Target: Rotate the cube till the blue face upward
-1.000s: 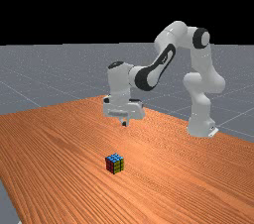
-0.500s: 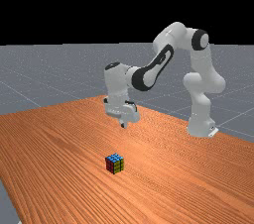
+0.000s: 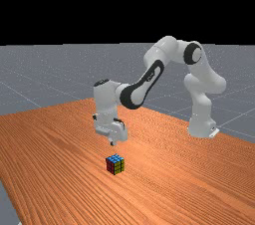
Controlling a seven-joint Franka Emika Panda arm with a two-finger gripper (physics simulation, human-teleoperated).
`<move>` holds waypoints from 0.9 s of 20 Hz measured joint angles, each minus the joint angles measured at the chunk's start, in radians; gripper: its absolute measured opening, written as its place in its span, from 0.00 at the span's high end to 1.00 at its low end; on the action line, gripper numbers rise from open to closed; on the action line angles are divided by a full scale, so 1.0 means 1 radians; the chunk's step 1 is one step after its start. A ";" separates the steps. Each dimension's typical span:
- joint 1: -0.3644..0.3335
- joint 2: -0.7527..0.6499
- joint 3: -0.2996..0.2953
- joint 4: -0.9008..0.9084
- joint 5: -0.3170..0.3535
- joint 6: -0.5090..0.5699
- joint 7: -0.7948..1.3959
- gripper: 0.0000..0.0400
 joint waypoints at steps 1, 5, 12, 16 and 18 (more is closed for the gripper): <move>-0.001 0.019 0.003 0.005 0.003 0.001 0.000 1.00; 0.014 0.060 0.014 0.008 0.002 0.005 0.010 1.00; 0.014 0.129 0.023 0.044 0.010 0.027 0.011 1.00; 0.020 0.138 0.016 0.064 0.009 0.032 0.034 1.00; 0.038 0.137 0.013 0.061 0.003 0.034 0.061 0.95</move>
